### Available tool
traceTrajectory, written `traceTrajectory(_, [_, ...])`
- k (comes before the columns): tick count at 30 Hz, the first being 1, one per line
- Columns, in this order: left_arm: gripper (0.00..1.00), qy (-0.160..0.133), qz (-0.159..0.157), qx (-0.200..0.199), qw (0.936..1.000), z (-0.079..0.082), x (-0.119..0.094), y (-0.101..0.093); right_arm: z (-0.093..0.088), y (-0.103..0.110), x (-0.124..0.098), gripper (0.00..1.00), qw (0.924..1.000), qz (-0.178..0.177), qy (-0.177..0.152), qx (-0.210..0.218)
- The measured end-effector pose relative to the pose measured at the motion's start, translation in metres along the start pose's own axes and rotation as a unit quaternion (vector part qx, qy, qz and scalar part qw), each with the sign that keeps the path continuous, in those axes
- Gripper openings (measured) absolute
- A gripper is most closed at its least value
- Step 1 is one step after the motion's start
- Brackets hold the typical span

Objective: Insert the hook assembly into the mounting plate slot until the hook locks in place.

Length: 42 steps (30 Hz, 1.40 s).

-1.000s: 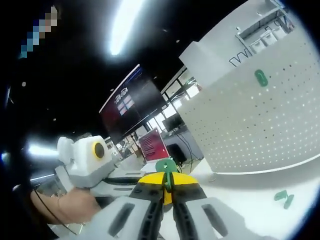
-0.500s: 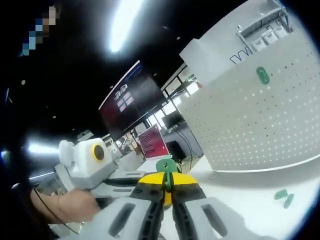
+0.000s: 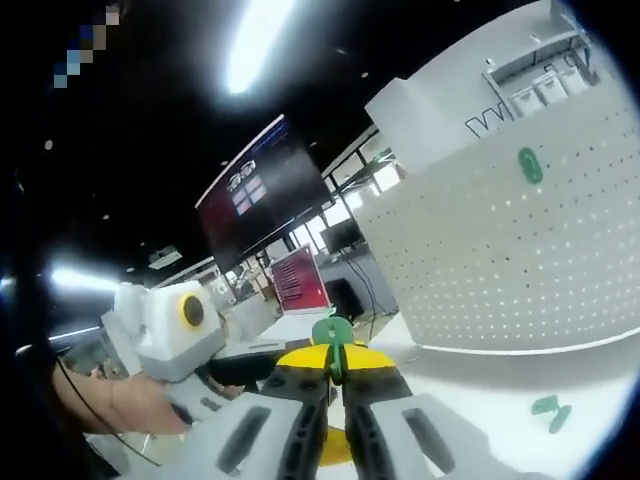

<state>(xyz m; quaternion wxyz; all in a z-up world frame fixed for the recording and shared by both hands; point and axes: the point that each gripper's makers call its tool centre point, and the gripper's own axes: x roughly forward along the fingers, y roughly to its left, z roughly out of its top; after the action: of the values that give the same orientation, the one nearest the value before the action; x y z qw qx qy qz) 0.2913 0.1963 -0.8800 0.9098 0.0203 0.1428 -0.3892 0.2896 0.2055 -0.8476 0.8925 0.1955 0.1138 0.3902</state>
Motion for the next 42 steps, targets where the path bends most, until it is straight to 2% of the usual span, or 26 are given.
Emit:
traceTrajectory(5, [0.79, -0.012, -0.009, -0.008, 0.9999, 0.002, -0.003, -0.003, 0.004, -0.003, -0.001, 0.0, 0.9998, -0.003, 0.002, -0.022])
traceTrajectory(7, [0.84, -0.025, -0.004, -0.027, 0.9993, 0.004, -0.005, -0.001, 0.005, -0.004, -0.002, 0.0, 0.9995, -0.005, 0.001, -0.031])
traceTrajectory(15, [0.94, -0.041, -0.008, -0.044, 0.9982, 0.002, -0.013, 0.001, 0.008, -0.01, -0.002, 0.0, 0.9986, -0.009, 0.003, -0.052])
traceTrajectory(18, [1.0, -0.069, -0.012, -0.071, 0.995, 0.011, -0.015, 0.0, 0.008, -0.012, -0.001, 0.0, 0.9984, -0.013, 0.002, -0.055])
traceTrajectory(25, [1.0, -0.058, -0.013, -0.06, 0.9964, 0.007, -0.017, 0.0, 0.007, -0.013, 0.0, 0.0, 0.9975, -0.021, 0.002, -0.068])
traceTrajectory(31, [1.0, -0.053, -0.01, -0.063, 0.9966, 0.002, -0.017, 0.0, 0.022, -0.025, -0.003, 0.0, 0.9918, -0.067, -0.025, -0.106])
traceTrajectory(37, [1.0, -0.053, -0.018, -0.07, 0.996, 0.005, -0.016, -0.006, 0.033, -0.046, -0.003, 0.0, 0.9858, -0.115, -0.044, -0.114])
traceTrajectory(42, [1.0, -0.047, -0.018, -0.072, 0.9962, 0.002, -0.016, -0.006, 0.05, -0.064, -0.006, 0.0, 0.9777, -0.158, -0.073, -0.118])
